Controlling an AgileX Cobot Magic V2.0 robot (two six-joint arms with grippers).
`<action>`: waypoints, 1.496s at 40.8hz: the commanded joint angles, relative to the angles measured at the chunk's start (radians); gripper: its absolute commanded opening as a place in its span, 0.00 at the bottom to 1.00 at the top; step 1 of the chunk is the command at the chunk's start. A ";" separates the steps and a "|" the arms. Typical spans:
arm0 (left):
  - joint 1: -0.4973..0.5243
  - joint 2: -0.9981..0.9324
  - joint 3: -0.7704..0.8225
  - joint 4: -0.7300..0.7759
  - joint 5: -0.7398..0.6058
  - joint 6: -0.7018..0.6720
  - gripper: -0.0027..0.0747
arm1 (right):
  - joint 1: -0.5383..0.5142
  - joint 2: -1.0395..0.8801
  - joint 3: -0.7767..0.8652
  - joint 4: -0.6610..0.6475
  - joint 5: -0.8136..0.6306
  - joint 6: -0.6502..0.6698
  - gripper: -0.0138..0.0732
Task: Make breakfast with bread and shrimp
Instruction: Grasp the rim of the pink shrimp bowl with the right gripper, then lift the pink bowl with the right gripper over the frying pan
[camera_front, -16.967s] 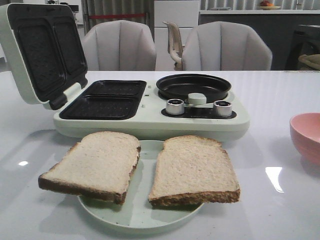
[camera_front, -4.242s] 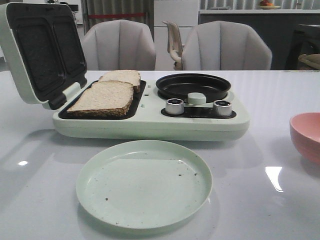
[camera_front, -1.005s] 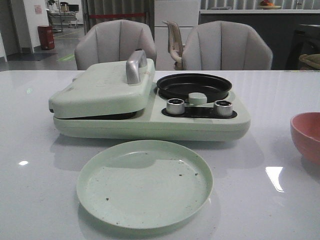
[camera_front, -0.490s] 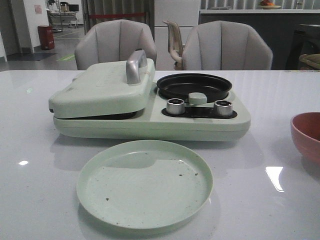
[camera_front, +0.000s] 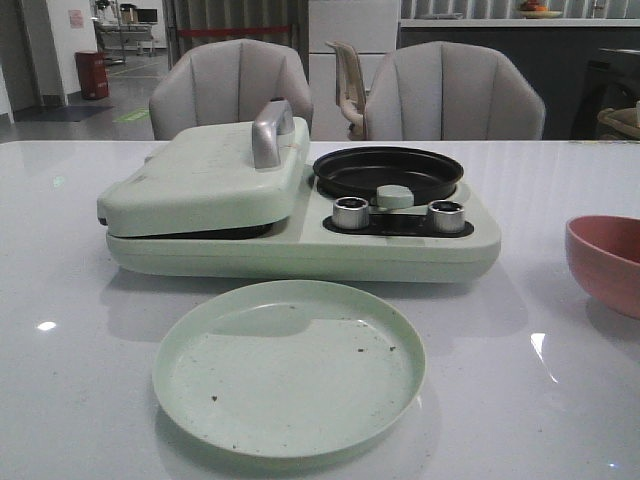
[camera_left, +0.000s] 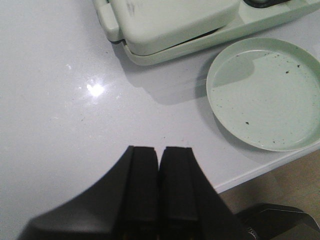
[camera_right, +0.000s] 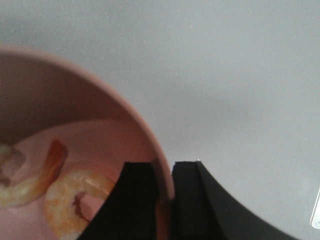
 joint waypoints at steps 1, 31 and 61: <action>-0.007 -0.007 -0.026 -0.003 -0.062 -0.008 0.16 | -0.007 -0.042 -0.027 -0.007 -0.016 -0.009 0.29; -0.007 -0.007 -0.026 0.001 -0.064 -0.008 0.16 | 0.298 -0.119 -0.430 -0.389 0.072 0.113 0.21; -0.007 -0.007 -0.026 0.009 -0.066 -0.008 0.16 | 0.735 0.079 -0.549 -1.813 0.205 0.962 0.21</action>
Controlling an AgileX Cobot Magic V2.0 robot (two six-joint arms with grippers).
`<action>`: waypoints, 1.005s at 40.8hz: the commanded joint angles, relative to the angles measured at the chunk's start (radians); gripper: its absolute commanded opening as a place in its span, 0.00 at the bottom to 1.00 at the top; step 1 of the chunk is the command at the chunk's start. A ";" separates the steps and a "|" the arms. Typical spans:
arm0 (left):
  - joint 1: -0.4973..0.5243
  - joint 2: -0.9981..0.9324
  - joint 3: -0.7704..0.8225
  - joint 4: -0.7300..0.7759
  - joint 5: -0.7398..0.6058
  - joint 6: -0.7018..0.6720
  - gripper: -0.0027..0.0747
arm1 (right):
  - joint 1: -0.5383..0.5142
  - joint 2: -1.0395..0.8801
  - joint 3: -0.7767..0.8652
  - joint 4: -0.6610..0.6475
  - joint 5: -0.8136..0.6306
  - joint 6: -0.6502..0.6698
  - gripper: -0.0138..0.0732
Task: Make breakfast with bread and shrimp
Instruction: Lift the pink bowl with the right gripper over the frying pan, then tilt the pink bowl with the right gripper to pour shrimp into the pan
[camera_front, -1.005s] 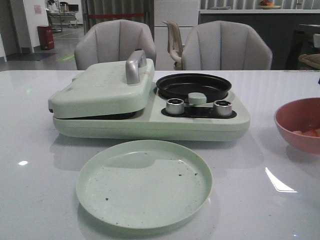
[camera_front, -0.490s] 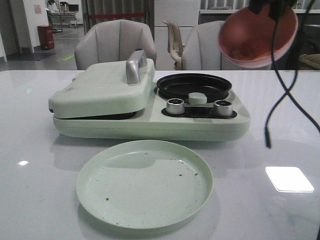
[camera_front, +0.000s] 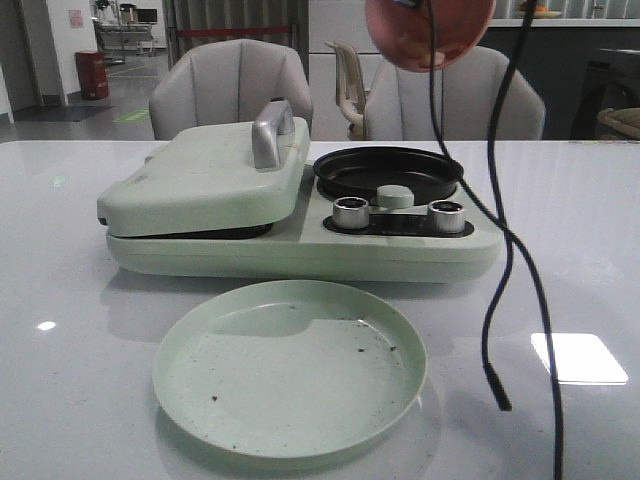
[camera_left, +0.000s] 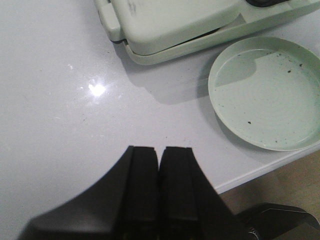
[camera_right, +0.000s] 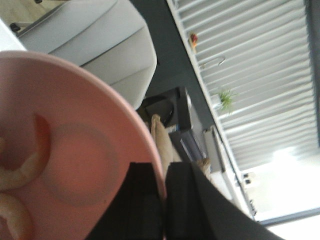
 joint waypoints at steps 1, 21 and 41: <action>-0.007 -0.007 -0.027 -0.001 -0.068 -0.008 0.16 | 0.011 -0.045 -0.039 -0.117 0.039 0.025 0.21; -0.007 -0.007 -0.027 0.017 -0.081 -0.008 0.16 | 0.011 -0.036 -0.112 -0.117 0.110 -0.007 0.21; -0.007 -0.007 -0.027 0.017 -0.081 -0.008 0.16 | -0.015 -0.077 -0.143 0.306 0.151 -0.048 0.21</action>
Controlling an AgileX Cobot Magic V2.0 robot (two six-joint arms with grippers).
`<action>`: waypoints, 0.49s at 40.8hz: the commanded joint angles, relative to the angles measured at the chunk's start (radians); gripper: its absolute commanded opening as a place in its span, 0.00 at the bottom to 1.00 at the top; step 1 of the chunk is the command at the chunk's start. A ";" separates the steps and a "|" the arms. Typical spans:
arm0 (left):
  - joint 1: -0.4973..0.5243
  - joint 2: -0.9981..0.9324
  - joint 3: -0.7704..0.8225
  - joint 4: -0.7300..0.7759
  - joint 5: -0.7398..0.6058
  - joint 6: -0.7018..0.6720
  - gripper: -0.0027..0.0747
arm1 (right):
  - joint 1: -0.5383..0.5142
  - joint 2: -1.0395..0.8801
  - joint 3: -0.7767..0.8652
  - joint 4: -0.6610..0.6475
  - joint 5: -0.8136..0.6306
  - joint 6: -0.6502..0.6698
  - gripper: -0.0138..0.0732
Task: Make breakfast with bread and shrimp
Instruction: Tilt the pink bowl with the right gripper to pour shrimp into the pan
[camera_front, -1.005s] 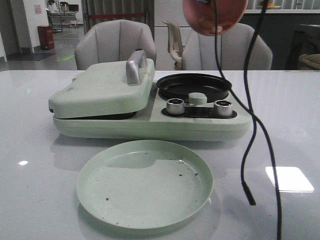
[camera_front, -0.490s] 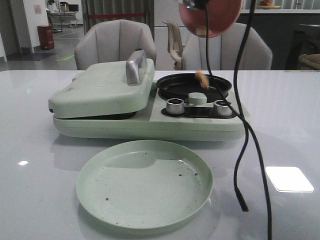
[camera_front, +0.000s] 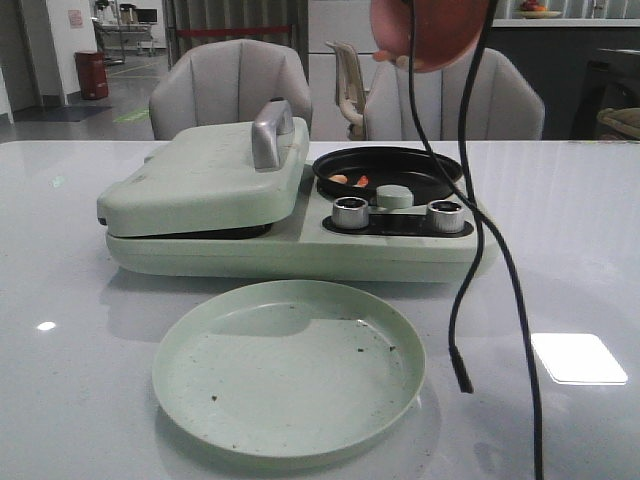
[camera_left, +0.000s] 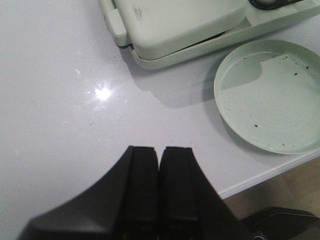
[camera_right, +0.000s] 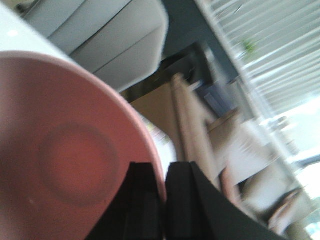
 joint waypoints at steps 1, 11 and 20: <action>-0.007 -0.007 -0.027 -0.004 -0.069 -0.008 0.16 | -0.024 -0.098 -0.035 0.052 0.028 -0.026 0.21; -0.007 -0.007 -0.027 -0.004 -0.069 -0.008 0.16 | -0.063 -0.122 -0.035 0.183 0.015 -0.035 0.21; -0.007 -0.007 -0.027 -0.004 -0.069 -0.008 0.16 | -0.048 -0.122 -0.035 0.061 -0.013 -0.035 0.21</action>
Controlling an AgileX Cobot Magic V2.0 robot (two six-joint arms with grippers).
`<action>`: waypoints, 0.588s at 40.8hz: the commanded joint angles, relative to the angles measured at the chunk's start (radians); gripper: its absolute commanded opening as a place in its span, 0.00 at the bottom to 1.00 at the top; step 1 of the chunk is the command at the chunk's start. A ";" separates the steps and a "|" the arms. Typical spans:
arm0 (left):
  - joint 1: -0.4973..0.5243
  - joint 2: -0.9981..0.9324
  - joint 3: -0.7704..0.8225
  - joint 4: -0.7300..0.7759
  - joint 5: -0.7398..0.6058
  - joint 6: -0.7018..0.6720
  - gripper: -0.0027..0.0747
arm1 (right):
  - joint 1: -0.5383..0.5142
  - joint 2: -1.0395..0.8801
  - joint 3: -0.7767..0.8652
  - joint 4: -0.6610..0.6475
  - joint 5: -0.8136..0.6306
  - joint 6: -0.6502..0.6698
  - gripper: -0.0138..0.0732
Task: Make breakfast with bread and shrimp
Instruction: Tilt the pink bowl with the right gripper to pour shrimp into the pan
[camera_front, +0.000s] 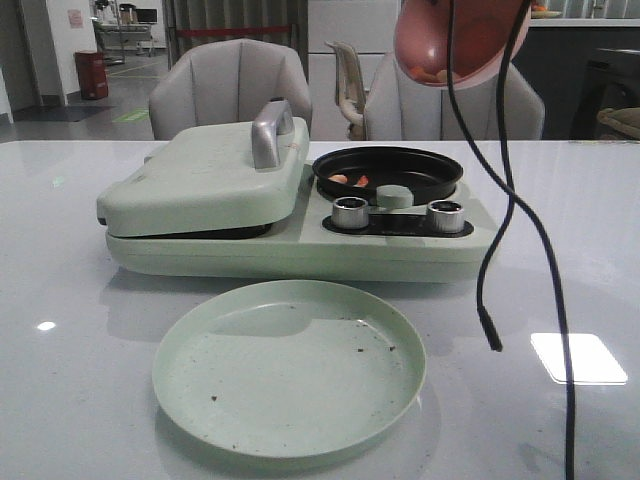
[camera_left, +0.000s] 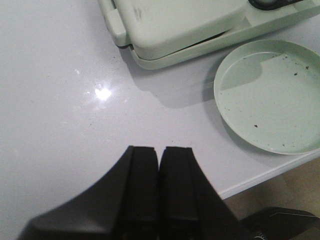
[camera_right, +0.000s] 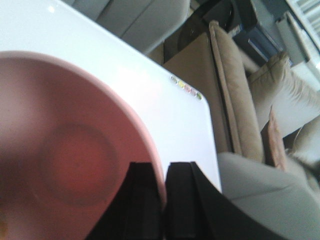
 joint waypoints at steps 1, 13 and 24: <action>-0.007 -0.007 -0.027 -0.004 -0.067 -0.008 0.16 | 0.012 -0.068 -0.035 -0.188 -0.026 -0.005 0.21; -0.007 -0.007 -0.027 -0.004 -0.068 -0.008 0.16 | 0.119 -0.011 -0.044 -0.613 0.032 -0.015 0.21; -0.007 -0.007 -0.027 -0.002 -0.068 -0.008 0.16 | 0.126 0.012 -0.044 -0.613 0.047 -0.018 0.21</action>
